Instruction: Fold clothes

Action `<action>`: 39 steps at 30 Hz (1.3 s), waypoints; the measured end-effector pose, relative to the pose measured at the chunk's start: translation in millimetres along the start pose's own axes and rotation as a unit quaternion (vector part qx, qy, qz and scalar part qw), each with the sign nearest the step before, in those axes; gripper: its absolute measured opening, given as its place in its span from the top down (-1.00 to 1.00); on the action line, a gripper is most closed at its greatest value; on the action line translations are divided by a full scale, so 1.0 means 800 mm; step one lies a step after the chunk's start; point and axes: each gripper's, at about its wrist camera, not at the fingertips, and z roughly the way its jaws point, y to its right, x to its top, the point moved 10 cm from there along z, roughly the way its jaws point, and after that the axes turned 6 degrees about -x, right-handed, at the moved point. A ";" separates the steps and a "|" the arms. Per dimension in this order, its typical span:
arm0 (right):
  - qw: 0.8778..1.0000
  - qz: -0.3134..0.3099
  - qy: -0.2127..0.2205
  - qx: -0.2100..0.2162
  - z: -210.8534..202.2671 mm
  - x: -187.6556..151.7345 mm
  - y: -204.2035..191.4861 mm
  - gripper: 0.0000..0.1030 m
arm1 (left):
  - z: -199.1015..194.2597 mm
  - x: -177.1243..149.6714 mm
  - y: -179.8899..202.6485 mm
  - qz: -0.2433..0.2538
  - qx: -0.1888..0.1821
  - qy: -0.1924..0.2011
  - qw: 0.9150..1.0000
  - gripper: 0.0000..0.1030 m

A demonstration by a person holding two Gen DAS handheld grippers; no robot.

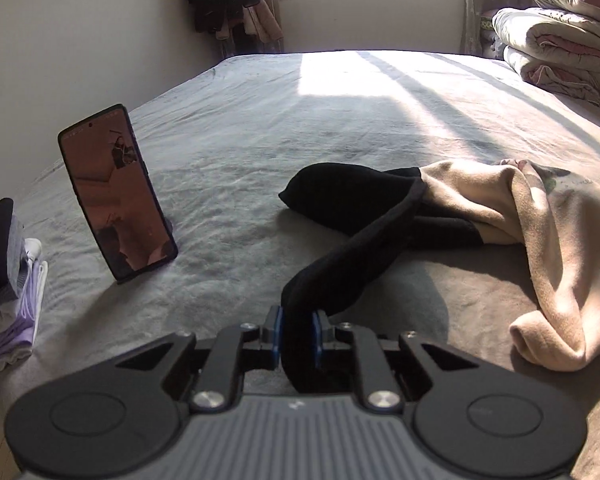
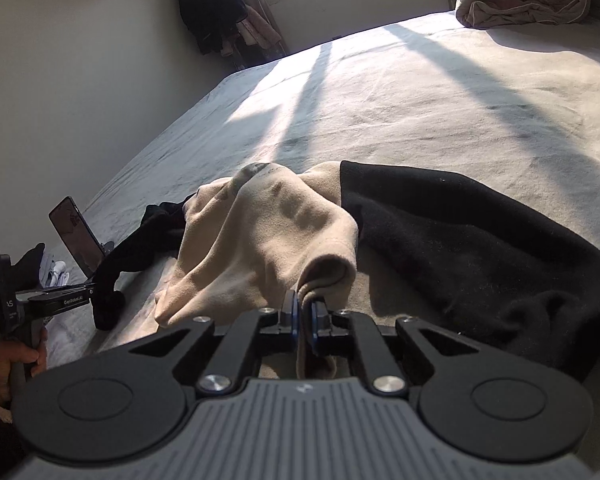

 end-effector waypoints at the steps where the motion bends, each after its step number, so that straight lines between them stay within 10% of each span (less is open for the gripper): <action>1: 1.000 -0.006 -0.004 0.011 -0.007 -0.002 -0.006 0.83 | -0.003 0.002 -0.005 -0.012 -0.010 0.002 1.000 0.62; 9: 0.999 -0.046 -0.014 -0.019 -0.009 -0.017 -0.014 0.82 | -0.004 -0.004 0.091 0.005 -0.209 -0.003 0.978 -0.05; 13: 0.998 -0.037 -0.026 -0.040 0.005 -0.025 0.000 0.64 | 0.018 -0.024 0.142 0.061 -0.236 -0.026 0.970 -0.16; 16: 0.998 -0.035 -0.026 -0.055 0.013 -0.030 0.004 -0.09 | 0.033 -0.035 0.161 0.079 -0.233 -0.025 0.969 -0.19; 18: 0.997 -0.038 -0.027 -0.065 0.021 -0.034 0.006 -0.10 | 0.036 -0.035 0.164 0.066 -0.238 -0.013 0.969 -0.13; 20: 0.995 -0.049 -0.029 -0.084 0.031 -0.039 0.010 0.04 | 0.032 -0.034 0.169 0.046 -0.264 -0.019 0.963 0.72; 21: 0.993 -0.060 -0.032 -0.096 0.037 -0.041 0.013 0.22 | 0.029 -0.034 0.172 0.032 -0.279 -0.025 0.959 0.83; 25: 0.989 -0.073 -0.019 -0.124 0.039 -0.035 0.027 0.82 | 0.002 -0.034 0.164 0.033 -0.251 -0.002 0.968 0.87; 31: 0.980 -0.121 0.024 -0.156 -0.014 -0.007 0.035 0.85 | -0.072 -0.018 0.119 0.019 -0.239 0.008 0.971 0.87; 39: 0.971 -0.219 0.004 -0.092 -0.070 -0.033 0.002 0.85 | -0.098 -0.073 0.094 0.007 -0.269 -0.082 0.960 0.87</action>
